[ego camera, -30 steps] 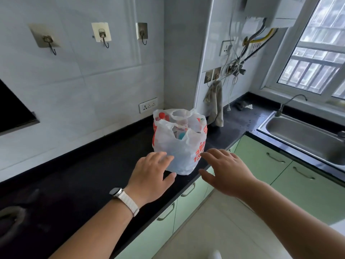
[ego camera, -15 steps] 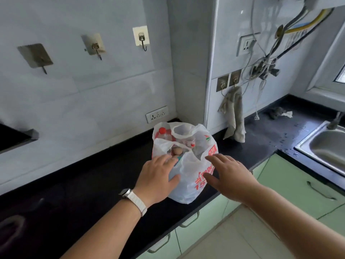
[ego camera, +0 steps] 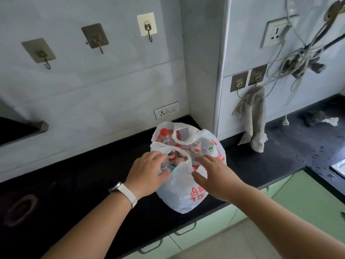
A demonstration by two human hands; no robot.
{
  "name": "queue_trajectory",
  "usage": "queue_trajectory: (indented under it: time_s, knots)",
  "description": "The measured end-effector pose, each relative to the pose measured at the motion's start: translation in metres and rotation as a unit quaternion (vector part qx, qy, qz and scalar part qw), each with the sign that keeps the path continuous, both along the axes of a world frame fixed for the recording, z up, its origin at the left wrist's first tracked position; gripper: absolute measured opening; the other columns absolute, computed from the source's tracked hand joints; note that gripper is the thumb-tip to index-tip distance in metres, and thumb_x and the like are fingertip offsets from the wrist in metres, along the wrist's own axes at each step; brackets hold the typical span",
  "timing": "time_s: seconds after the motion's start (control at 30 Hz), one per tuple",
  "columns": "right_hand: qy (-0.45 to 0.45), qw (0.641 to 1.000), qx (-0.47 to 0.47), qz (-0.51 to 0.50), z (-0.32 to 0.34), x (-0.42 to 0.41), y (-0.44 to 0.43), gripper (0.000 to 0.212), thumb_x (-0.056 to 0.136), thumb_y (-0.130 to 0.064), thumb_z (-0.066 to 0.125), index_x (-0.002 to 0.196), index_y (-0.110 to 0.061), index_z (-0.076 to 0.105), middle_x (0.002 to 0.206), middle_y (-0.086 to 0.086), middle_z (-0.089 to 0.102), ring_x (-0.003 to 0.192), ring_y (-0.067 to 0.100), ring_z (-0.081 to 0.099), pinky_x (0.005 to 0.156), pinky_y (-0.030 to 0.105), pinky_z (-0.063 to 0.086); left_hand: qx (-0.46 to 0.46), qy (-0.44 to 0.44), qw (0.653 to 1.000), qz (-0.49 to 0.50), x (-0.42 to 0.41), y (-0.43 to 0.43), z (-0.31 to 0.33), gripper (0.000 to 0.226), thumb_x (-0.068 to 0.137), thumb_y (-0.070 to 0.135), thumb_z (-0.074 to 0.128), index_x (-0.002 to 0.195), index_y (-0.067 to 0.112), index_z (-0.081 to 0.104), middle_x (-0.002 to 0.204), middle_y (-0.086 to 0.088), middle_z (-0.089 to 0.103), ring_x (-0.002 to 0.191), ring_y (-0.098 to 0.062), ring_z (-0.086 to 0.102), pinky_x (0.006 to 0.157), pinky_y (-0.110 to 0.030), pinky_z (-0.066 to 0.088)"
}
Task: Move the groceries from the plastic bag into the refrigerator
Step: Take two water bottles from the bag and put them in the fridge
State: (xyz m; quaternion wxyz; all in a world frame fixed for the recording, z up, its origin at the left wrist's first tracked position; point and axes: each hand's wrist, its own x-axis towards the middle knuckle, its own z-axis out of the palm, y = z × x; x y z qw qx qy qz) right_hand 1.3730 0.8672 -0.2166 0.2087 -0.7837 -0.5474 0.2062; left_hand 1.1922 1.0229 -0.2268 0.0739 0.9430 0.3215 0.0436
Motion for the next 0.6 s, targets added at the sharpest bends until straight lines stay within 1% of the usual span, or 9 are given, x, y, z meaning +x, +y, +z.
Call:
queue_trajectory:
  time_s: [0.1, 0.17, 0.23, 0.33, 0.4, 0.43, 0.5, 0.53, 0.6]
  knots:
    - [0.041, 0.999, -0.005, -0.014, -0.004, -0.001, 0.018, 0.046, 0.096, -0.048, 0.052, 0.140, -0.033, 0.047, 0.141, -0.013, 0.050, 0.123, 0.014, 0.054, 0.100, 0.031, 0.047, 0.004, 0.005, 1.000, -0.001, 0.010, 0.020, -0.003, 0.046, 0.097, 0.048, 0.051, 0.137, 0.026, 0.050, 0.138, 0.010, 0.052, 0.126, -0.014, 0.048, 0.101, -0.033, 0.045]
    - [0.049, 0.999, -0.014, -0.016, -0.008, -0.002, 0.028, 0.047, 0.096, -0.048, 0.053, 0.140, -0.033, 0.046, 0.143, -0.012, 0.048, 0.123, 0.016, 0.054, 0.100, 0.032, 0.048, 0.006, 0.005, 1.000, -0.011, 0.020, 0.034, -0.005, 0.044, 0.096, 0.044, 0.052, 0.136, 0.025, 0.051, 0.137, 0.009, 0.052, 0.125, -0.016, 0.049, 0.099, -0.035, 0.047]
    - [0.038, 0.999, -0.029, -0.016, -0.013, -0.003, 0.036, 0.049, 0.095, -0.051, 0.053, 0.141, -0.034, 0.045, 0.146, -0.012, 0.047, 0.126, 0.017, 0.053, 0.103, 0.036, 0.047, 0.002, 0.008, 1.000, -0.022, 0.030, 0.047, -0.008, 0.047, 0.096, 0.041, 0.053, 0.139, 0.022, 0.049, 0.140, 0.005, 0.051, 0.127, -0.018, 0.048, 0.100, -0.037, 0.046]
    - [0.009, 0.998, -0.065, -0.017, -0.016, -0.003, 0.044, 0.054, 0.094, -0.056, 0.051, 0.143, -0.035, 0.041, 0.146, -0.012, 0.046, 0.127, 0.016, 0.052, 0.105, 0.036, 0.045, 0.009, 0.016, 0.999, -0.048, 0.045, 0.064, -0.015, 0.049, 0.095, 0.041, 0.055, 0.139, 0.021, 0.049, 0.142, 0.002, 0.051, 0.131, -0.019, 0.047, 0.104, -0.036, 0.044]
    - [-0.006, 0.996, -0.090, -0.009, -0.017, -0.003, 0.049, 0.059, 0.093, -0.060, 0.049, 0.145, -0.036, 0.038, 0.146, -0.013, 0.047, 0.129, 0.017, 0.051, 0.108, 0.038, 0.042, 0.023, 0.024, 0.997, -0.072, 0.053, 0.074, -0.022, 0.045, 0.094, 0.044, 0.053, 0.133, 0.023, 0.052, 0.138, 0.003, 0.054, 0.129, -0.018, 0.049, 0.105, -0.036, 0.042]
    - [-0.012, 0.994, -0.104, -0.005, -0.017, -0.004, 0.051, 0.061, 0.092, -0.063, 0.049, 0.145, -0.036, 0.037, 0.145, -0.013, 0.048, 0.129, 0.017, 0.051, 0.110, 0.040, 0.041, 0.028, 0.034, 0.996, -0.078, 0.057, 0.079, -0.026, 0.044, 0.093, 0.047, 0.048, 0.131, 0.024, 0.052, 0.136, 0.004, 0.055, 0.128, -0.019, 0.049, 0.107, -0.038, 0.041]
    - [-0.020, 0.992, -0.128, -0.003, -0.018, -0.005, 0.056, 0.065, 0.089, -0.065, 0.050, 0.146, -0.036, 0.036, 0.140, -0.012, 0.054, 0.124, 0.016, 0.054, 0.109, 0.039, 0.042, 0.025, 0.064, 0.994, -0.083, 0.066, 0.087, -0.031, 0.050, 0.086, 0.054, 0.031, 0.121, 0.027, 0.054, 0.127, 0.005, 0.059, 0.122, -0.020, 0.052, 0.106, -0.041, 0.038]
    - [-0.019, 0.991, -0.135, -0.006, -0.019, -0.004, 0.058, 0.064, 0.089, -0.064, 0.052, 0.145, -0.037, 0.036, 0.135, -0.013, 0.057, 0.119, 0.015, 0.057, 0.106, 0.036, 0.045, 0.021, 0.080, 0.993, -0.085, 0.070, 0.091, -0.033, 0.052, 0.082, 0.055, 0.025, 0.115, 0.028, 0.055, 0.121, 0.005, 0.061, 0.116, -0.021, 0.054, 0.103, -0.041, 0.038]
    - [0.001, 0.989, -0.145, -0.015, -0.023, -0.003, 0.060, 0.057, 0.090, -0.055, 0.057, 0.142, -0.035, 0.042, 0.124, -0.014, 0.061, 0.105, 0.011, 0.060, 0.094, 0.027, 0.049, 0.011, 0.104, 0.991, -0.089, 0.075, 0.097, -0.035, 0.045, 0.081, 0.052, 0.026, 0.105, 0.028, 0.056, 0.111, 0.005, 0.064, 0.109, -0.022, 0.057, 0.098, -0.041, 0.037]
